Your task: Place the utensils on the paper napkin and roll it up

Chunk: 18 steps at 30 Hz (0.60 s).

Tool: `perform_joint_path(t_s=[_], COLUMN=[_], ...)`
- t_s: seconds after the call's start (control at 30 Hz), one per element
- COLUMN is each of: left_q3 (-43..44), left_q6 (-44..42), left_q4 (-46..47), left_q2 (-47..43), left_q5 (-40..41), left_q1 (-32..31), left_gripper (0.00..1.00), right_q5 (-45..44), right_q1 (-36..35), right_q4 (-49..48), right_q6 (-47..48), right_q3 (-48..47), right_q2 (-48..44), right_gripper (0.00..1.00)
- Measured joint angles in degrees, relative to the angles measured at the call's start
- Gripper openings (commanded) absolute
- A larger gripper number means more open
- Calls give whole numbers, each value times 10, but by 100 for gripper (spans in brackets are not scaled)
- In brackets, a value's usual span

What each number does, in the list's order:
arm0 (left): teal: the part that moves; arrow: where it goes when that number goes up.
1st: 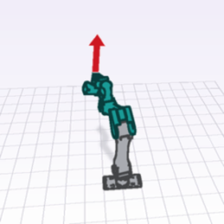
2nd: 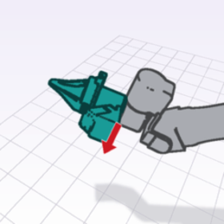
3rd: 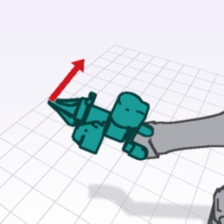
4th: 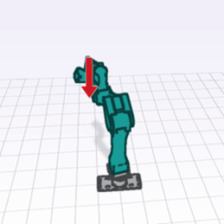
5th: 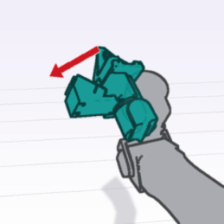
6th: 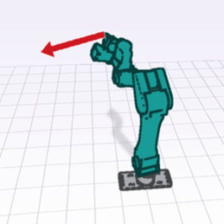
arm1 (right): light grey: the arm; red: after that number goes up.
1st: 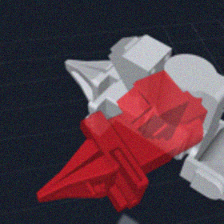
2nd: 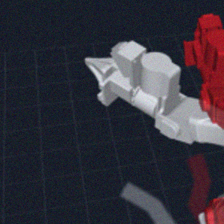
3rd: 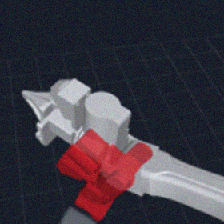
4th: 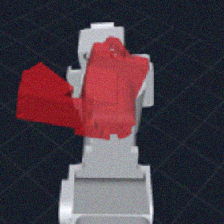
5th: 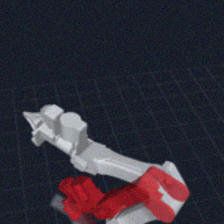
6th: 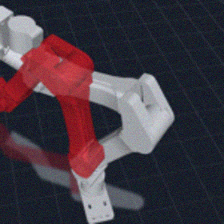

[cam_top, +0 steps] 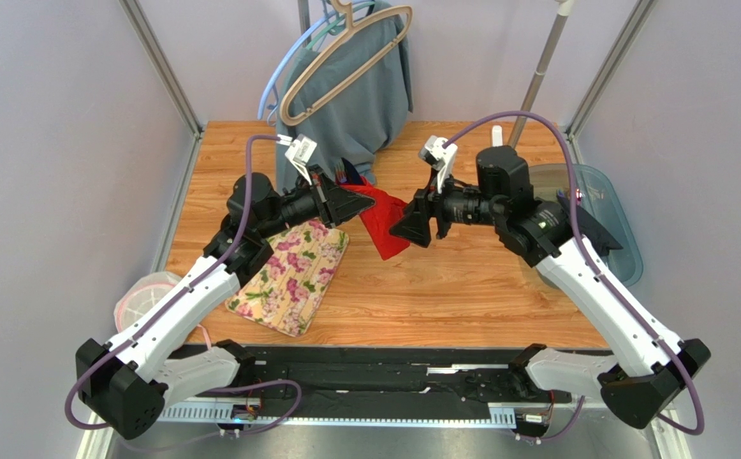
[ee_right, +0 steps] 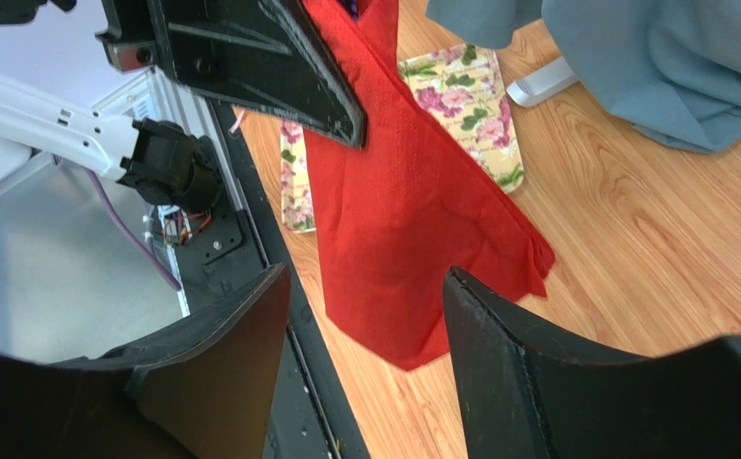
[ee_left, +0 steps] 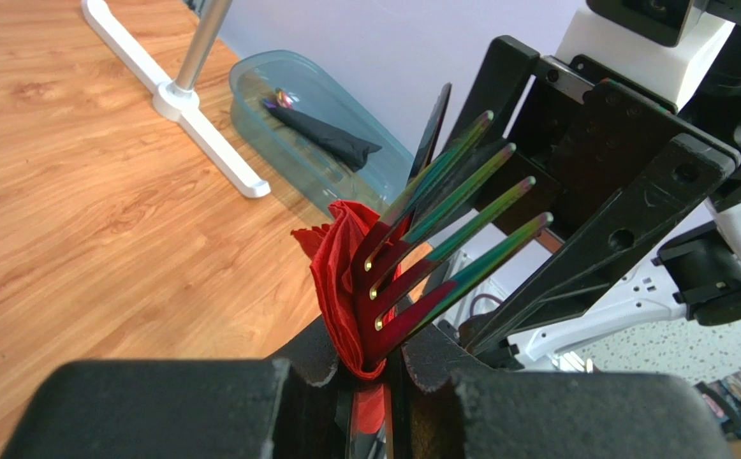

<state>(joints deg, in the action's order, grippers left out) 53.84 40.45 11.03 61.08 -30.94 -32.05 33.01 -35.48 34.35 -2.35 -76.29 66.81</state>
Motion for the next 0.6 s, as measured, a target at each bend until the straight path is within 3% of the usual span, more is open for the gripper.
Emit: perform_joint_path(t_s=[0.6], left_q3=[0], left_q6=[37], left_q4=[23], left_q2=[3], left_q5=[-12], left_q1=[0], left_gripper=[0], right_q5=[19], right_q1=[-27], right_q4=[-95], right_q6=[-23], right_q3=[6], right_q2=[54], right_gripper=[64])
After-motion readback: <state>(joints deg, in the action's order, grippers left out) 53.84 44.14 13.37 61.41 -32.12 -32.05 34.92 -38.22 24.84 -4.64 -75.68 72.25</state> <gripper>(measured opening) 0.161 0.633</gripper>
